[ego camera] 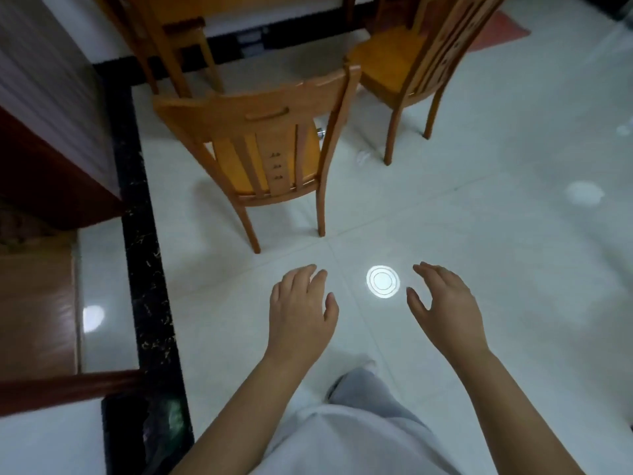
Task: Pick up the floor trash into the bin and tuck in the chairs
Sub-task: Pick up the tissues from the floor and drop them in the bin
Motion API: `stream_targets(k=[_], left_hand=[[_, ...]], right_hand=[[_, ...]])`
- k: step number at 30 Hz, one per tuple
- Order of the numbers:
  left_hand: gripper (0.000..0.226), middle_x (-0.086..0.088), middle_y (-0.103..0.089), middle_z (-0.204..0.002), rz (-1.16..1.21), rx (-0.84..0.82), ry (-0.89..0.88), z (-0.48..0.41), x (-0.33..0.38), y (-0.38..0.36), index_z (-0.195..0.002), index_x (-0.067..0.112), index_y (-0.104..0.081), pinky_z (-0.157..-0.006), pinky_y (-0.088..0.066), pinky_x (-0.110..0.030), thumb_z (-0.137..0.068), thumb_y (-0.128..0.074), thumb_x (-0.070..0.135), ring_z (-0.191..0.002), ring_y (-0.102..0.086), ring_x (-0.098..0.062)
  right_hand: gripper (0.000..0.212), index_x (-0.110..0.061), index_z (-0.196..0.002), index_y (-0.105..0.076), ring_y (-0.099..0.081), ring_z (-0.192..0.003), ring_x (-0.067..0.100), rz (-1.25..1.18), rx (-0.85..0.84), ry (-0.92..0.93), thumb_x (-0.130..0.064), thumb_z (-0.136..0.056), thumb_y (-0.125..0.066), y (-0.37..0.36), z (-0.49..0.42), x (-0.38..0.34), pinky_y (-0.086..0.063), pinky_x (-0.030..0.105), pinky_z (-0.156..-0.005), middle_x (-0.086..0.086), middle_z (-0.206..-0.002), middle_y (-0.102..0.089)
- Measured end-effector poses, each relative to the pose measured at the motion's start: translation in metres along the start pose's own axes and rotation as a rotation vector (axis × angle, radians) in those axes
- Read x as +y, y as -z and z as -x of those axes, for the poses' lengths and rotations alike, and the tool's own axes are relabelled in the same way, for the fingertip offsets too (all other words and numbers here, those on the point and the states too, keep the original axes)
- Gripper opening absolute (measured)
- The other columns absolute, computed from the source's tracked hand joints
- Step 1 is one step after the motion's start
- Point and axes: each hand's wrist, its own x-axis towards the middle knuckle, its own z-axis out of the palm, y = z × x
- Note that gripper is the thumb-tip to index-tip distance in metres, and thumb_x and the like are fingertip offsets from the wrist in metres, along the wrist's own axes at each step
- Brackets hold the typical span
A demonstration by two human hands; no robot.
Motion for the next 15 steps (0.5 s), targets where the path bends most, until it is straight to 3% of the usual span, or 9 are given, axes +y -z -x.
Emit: stream_targets(k=[5,8,12,15], left_hand=[[0.042,-0.002,-0.047,-0.138,0.015,-0.088,-0.017,-0.082,0.063,-0.016,-0.132,0.016,-0.048,-0.104,-0.029,-0.032,-0.093,-0.044,0.032,-0.128,-0.038,-0.018],[0.039,-0.006,-0.053,-0.132,0.034,-0.081,-0.06,-0.125,0.082,-0.025,-0.126,0.011,-0.054,-0.099,-0.035,-0.037,-0.091,-0.05,0.027,-0.123,-0.044,-0.023],[0.032,-0.013,-0.066,-0.107,0.036,-0.045,-0.144,-0.197,0.094,-0.04,-0.105,0.005,-0.065,-0.081,-0.049,-0.047,-0.081,-0.053,0.023,-0.1,-0.06,-0.032],[0.03,-0.014,-0.066,-0.106,0.061,-0.063,-0.186,-0.264,0.105,-0.049,-0.104,0.004,-0.064,-0.079,-0.049,-0.048,-0.08,-0.057,0.02,-0.097,-0.06,-0.033]], right_hand=[[0.038,-0.002,-0.105,-0.064,-0.063,-0.095,0.035,0.025,0.054,-0.048,-0.005,-0.069,-0.075,0.024,-0.06,0.067,-0.049,0.043,-0.083,0.015,-0.104,-0.068],[0.037,-0.003,-0.107,-0.063,-0.062,-0.097,0.033,0.012,0.078,-0.101,-0.006,-0.071,-0.073,0.026,-0.096,0.087,-0.048,0.042,-0.084,0.014,-0.106,-0.067],[0.036,-0.004,-0.107,-0.063,-0.063,-0.097,0.032,-0.003,0.098,-0.12,-0.006,-0.072,-0.073,0.017,-0.156,0.106,-0.048,0.041,-0.084,0.014,-0.106,-0.067],[0.036,-0.003,-0.105,-0.064,-0.064,-0.094,0.033,0.016,0.114,-0.12,-0.006,-0.071,-0.074,0.011,-0.215,0.116,-0.049,0.041,-0.082,0.014,-0.104,-0.068]])
